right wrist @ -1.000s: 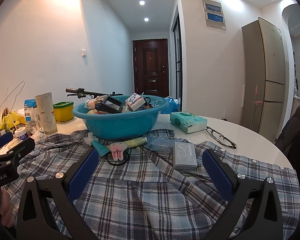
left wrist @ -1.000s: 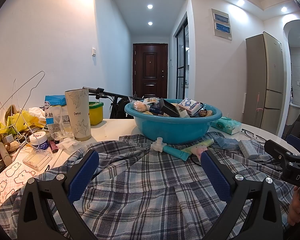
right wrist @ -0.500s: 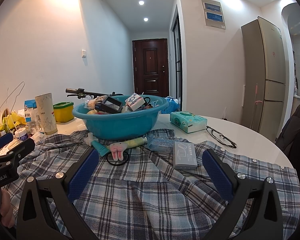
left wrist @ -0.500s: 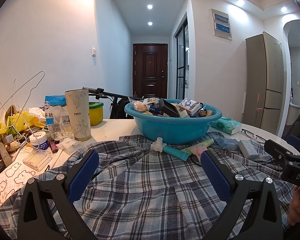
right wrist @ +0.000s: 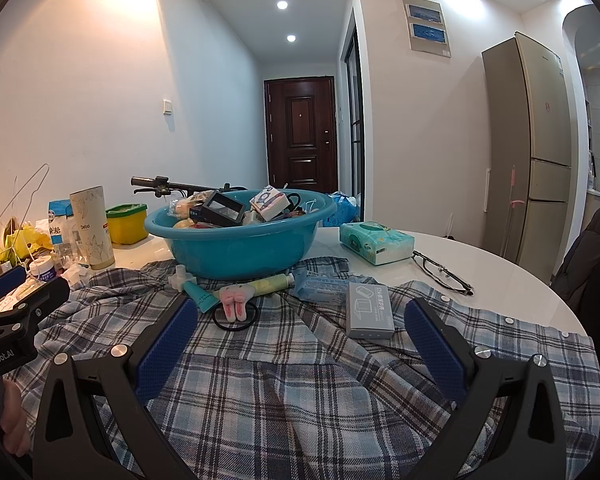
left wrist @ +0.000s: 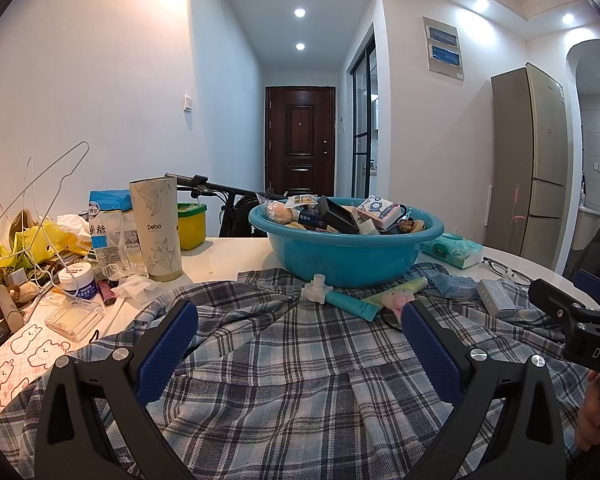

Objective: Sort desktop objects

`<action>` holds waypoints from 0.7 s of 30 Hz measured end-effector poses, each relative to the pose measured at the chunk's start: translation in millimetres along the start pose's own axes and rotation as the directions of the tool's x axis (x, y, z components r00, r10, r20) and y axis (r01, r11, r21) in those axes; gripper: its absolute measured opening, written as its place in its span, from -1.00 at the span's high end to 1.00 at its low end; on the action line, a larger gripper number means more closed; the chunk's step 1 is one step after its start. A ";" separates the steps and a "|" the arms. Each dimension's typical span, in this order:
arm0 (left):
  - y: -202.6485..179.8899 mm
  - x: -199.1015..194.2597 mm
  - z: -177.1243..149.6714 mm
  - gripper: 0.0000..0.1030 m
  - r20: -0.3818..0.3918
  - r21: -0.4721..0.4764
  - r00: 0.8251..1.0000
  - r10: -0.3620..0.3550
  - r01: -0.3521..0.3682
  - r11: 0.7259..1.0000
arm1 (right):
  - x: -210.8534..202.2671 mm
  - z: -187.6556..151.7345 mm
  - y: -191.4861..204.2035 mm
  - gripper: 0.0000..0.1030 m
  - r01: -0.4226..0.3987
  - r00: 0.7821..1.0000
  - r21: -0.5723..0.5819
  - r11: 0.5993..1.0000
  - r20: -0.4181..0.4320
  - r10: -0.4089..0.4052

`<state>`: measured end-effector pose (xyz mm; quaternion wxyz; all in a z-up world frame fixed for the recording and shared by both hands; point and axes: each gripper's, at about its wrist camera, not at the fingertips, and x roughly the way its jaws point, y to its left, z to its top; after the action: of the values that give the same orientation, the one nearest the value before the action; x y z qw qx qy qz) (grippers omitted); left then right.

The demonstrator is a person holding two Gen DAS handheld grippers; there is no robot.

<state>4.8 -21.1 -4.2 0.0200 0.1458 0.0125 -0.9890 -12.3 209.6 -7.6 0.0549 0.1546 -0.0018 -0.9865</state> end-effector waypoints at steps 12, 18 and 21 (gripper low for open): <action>0.4 0.4 -1.1 -1.00 -0.003 0.001 1.000 0.000 0.000 1.000 | 0.0 0.0 0.0 -0.99 0.000 1.000 0.000 1.000 -0.001 0.000; 1.0 -0.2 -1.6 -1.00 -0.003 0.001 1.000 0.000 0.000 1.000 | 0.0 0.2 0.1 -1.00 0.000 1.000 0.001 1.000 -0.001 0.000; 0.5 0.6 -1.6 -1.00 -0.004 0.002 1.000 0.000 0.000 1.000 | 0.1 0.3 0.0 -1.00 0.000 1.000 0.001 1.000 -0.001 0.000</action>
<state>4.8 -21.5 -5.9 0.0196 0.1480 0.0118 -0.9887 -12.5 209.5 -7.4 0.0550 0.1553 -0.0024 -0.9863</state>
